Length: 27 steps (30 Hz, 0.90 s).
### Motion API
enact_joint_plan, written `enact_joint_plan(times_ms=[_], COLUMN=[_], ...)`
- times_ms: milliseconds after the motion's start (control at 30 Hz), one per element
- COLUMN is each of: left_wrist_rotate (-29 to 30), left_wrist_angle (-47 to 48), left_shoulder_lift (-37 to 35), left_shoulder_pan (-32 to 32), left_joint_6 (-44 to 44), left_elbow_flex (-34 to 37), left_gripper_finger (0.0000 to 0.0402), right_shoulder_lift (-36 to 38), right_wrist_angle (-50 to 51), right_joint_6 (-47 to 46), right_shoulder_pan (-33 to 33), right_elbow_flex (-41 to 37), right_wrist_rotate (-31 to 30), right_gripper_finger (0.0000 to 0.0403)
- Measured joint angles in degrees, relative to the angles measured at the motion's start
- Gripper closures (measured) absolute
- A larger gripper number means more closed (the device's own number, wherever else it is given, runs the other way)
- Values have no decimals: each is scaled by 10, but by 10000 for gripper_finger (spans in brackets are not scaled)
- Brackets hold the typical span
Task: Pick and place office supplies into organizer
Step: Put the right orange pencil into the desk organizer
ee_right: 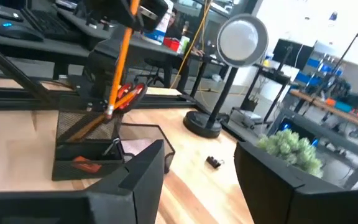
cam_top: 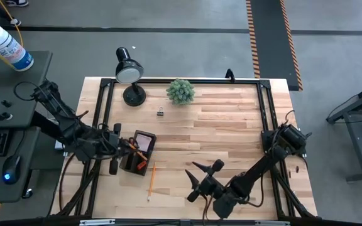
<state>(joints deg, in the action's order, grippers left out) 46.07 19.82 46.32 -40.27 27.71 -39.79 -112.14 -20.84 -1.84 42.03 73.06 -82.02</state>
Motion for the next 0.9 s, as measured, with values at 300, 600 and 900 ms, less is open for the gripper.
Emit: enact_joint_plan(times_ms=[300,600,900], left_wrist_rotate=[-19,-19,-17], left_wrist_angle=[113,252,330], left_shoulder_lift=[0,0,8], left_shoulder_pan=[-36,-82,-85], left_joint_6=[92,116,191], left_elbow_flex=[-12,-124,-101], left_gripper_finger=[401,401,401], right_shoulder_lift=[0,0,0], right_wrist_angle=[89,119,116], right_joint_6=[-153,-205,-213], right_shoulder_pan=[-33,-57,-57], right_elbow_flex=[0,0,0], right_wrist_rotate=[110,173,174], right_gripper_finger=[219,230,244])
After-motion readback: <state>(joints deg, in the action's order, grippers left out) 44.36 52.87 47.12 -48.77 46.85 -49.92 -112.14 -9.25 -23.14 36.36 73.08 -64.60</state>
